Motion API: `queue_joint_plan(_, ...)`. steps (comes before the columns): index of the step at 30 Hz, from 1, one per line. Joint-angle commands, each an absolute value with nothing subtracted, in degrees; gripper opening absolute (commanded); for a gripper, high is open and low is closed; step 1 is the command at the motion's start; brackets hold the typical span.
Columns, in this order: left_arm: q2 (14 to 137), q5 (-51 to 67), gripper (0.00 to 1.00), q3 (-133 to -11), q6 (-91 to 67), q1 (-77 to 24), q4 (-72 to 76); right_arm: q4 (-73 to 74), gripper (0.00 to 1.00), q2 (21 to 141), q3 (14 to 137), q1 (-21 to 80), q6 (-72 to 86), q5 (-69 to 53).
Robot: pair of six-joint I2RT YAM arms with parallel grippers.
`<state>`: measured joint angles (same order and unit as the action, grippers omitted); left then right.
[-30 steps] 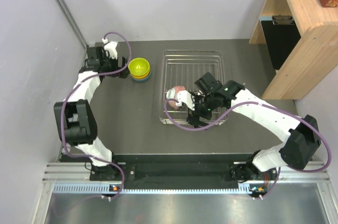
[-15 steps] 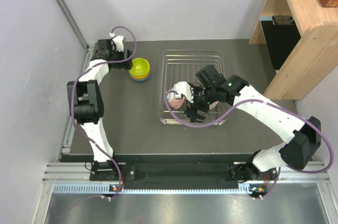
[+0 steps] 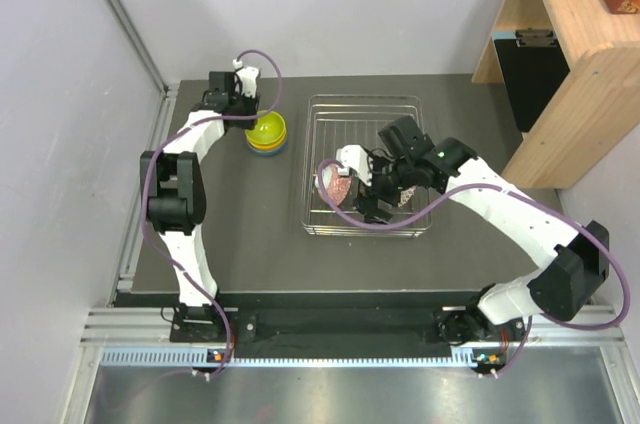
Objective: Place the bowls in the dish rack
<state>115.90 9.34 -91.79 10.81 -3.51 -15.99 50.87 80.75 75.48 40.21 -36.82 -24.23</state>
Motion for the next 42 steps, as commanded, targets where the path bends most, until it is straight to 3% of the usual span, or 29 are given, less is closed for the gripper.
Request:
queue_joint_plan(1, 116.46, 8.53, 0.33, -93.52, 11.6, -3.6, -16.61, 47.99, 0.92, 77.87, 79.01, 38.76, -35.69, -26.46)
queue_joint_plan(6, 116.89, 8.17, 0.15, -93.43, 11.69, -3.78, -16.79, 46.85, 0.96, 76.03, 79.8, 37.27, -34.45, -26.8)
queue_joint_plan(13, 117.51, 7.74, 0.0, -93.69, 12.48, -4.13, -17.93, 45.79, 1.0, 75.06, 81.74, 35.77, -32.61, -26.28)
queue_joint_plan(22, 115.14, 9.05, 0.0, -94.3, 12.04, -4.39, -18.89, 43.6, 1.0, 76.81, 84.37, 32.88, -27.96, -25.93)
queue_joint_plan(42, 105.21, 13.44, 0.0, -96.85, 10.72, -4.39, -23.47, 36.04, 1.0, 89.82, 96.5, 24.26, -10.03, -39.63)
